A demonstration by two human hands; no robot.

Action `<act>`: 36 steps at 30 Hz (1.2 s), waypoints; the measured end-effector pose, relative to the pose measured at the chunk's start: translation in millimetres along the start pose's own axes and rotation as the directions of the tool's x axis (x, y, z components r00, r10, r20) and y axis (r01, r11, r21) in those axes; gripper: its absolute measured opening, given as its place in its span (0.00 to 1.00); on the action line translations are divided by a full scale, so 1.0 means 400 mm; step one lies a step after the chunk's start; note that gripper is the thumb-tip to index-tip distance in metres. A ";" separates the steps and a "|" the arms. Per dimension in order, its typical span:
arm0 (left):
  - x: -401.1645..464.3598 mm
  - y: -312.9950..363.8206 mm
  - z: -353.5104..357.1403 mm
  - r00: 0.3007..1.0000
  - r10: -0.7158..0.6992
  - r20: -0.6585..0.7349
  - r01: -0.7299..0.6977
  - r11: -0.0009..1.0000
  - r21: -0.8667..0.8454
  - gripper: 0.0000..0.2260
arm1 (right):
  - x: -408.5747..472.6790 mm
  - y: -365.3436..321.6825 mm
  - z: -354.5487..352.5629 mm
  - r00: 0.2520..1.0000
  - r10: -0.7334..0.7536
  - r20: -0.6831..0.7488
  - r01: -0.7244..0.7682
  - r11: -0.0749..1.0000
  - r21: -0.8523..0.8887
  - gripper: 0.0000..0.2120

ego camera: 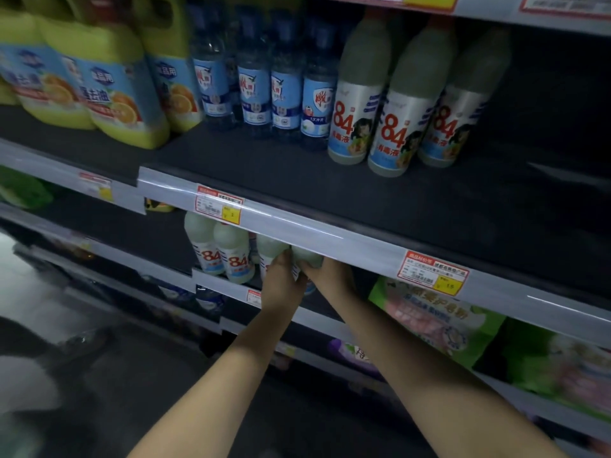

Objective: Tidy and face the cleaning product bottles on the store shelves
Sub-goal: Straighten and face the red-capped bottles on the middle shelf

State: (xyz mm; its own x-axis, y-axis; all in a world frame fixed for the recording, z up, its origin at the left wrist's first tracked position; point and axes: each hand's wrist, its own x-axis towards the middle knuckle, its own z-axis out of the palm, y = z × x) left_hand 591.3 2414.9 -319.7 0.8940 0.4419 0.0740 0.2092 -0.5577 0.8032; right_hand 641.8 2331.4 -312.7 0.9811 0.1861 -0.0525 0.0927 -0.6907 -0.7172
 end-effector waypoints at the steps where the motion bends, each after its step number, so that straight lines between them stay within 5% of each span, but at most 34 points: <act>1: -0.001 -0.001 0.003 1.000 -0.022 0.000 0.022 1.000 -0.017 0.14 | 0.002 -0.006 0.000 1.000 0.016 -0.006 -0.016 1.000 0.027 0.32; 7: -0.030 0.000 -0.003 0.999 -0.034 -0.001 0.034 0.994 -0.104 0.23 | -0.038 -0.033 -0.005 0.998 -0.057 0.002 0.056 0.995 0.084 0.28; 15: -0.103 -0.009 -0.030 1.000 0.002 -0.020 -0.005 0.985 -0.175 0.22 | -0.131 -0.027 -0.026 0.989 -0.145 0.015 0.141 0.979 0.145 0.30; 24: -0.197 0.045 -0.151 0.992 0.113 -0.055 -0.121 0.980 -0.156 0.22 | -0.272 -0.097 -0.145 0.923 -0.378 -0.073 0.379 0.925 -0.003 0.30; 30: -0.235 0.166 -0.276 0.939 0.313 -0.139 -0.329 0.938 -0.106 0.16 | -0.352 -0.222 -0.291 0.912 -0.398 -0.098 0.398 0.917 -0.026 0.29; 36: -0.247 0.323 -0.387 0.863 0.479 -0.158 -0.491 0.871 -0.038 0.21 | -0.394 -0.315 -0.431 0.876 -0.446 -0.184 0.456 0.890 0.013 0.28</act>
State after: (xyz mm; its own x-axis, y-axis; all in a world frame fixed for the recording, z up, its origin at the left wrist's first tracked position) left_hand 468.6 2407.7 -131.7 0.8093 0.2252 0.5425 -0.2714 -0.6756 0.6854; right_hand 504.7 2268.7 -94.3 0.8492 0.3424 0.4021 0.5277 -0.5206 -0.6712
